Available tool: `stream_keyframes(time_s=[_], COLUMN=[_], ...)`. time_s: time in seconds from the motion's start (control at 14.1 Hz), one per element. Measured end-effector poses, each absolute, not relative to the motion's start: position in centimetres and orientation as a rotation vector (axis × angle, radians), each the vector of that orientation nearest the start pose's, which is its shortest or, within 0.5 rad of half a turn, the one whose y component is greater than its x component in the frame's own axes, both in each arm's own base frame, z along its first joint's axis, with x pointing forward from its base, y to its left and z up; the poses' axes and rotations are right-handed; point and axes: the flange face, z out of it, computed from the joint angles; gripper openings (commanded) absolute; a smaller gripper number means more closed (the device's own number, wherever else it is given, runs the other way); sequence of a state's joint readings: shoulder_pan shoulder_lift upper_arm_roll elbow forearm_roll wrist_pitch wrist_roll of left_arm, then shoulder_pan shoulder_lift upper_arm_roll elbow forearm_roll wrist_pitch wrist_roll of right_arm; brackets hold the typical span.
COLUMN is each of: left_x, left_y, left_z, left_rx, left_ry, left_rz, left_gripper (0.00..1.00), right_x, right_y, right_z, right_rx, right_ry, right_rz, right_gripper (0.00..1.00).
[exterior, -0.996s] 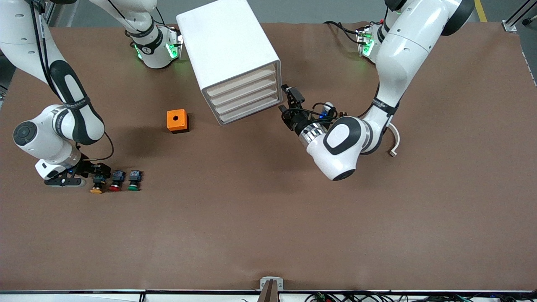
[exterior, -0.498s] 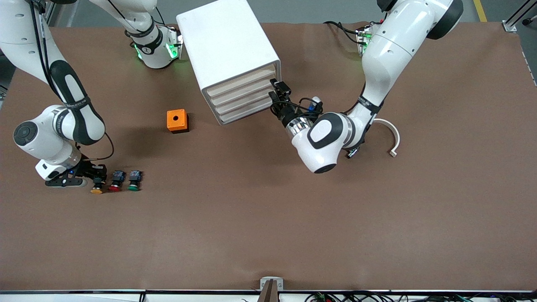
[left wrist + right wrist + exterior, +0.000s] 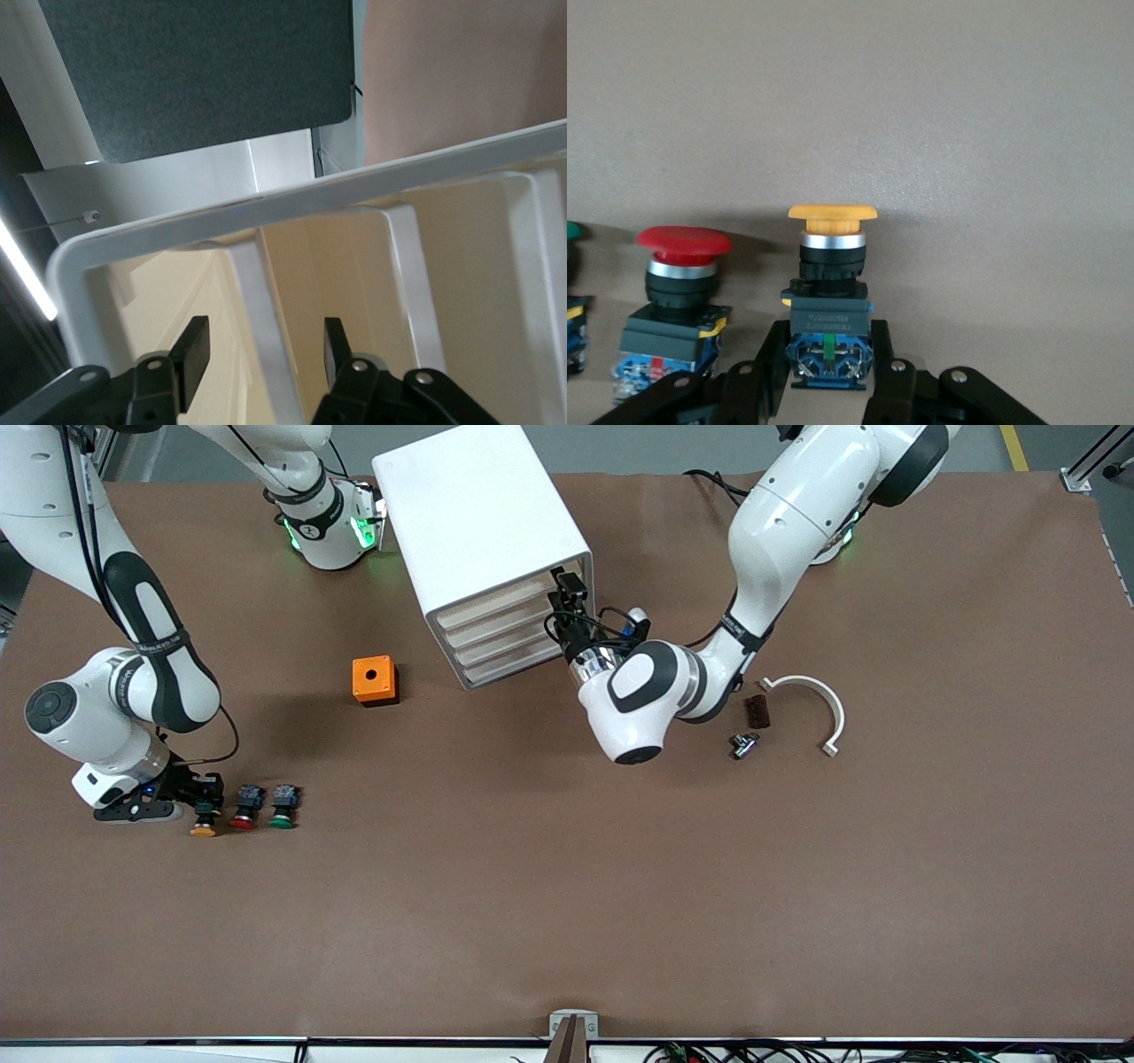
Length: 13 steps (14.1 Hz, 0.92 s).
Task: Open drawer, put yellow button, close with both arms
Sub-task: 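Grasp the drawer handle with the left gripper while the right gripper grasps the yellow button, then pull the drawer open with the left gripper while the right gripper lifts the button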
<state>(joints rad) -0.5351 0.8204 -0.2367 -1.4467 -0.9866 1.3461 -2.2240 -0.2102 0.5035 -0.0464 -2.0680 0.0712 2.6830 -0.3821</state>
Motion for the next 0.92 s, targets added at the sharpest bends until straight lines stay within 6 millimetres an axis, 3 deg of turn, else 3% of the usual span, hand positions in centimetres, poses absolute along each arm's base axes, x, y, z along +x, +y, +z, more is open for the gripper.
stream_keyframes(time_s=[0.21, 0.43, 0.92], left_x=[39.6, 39.5, 40.4], left_y=[-51.6, -51.7, -51.2], left_z=[23.6, 23.4, 23.6], left_rx=[-1.287, -1.286, -1.271], left_ry=[-1.464, -1.461, -1.474], left_rz=[1.462, 1.462, 1.486], left_gripper=[0.24, 0.16, 0.15], right_x=[59.3, 60.7, 62.7], right_y=[-14.9, -13.7, -5.4], right_z=[21.7, 26.2, 37.0], right_rx=[-3.133, -3.095, -3.068], right_ry=[-0.130, -0.107, 0.097], right_rz=[-0.095, 0.024, 0.164], right_gripper=[0.00, 0.00, 0.00])
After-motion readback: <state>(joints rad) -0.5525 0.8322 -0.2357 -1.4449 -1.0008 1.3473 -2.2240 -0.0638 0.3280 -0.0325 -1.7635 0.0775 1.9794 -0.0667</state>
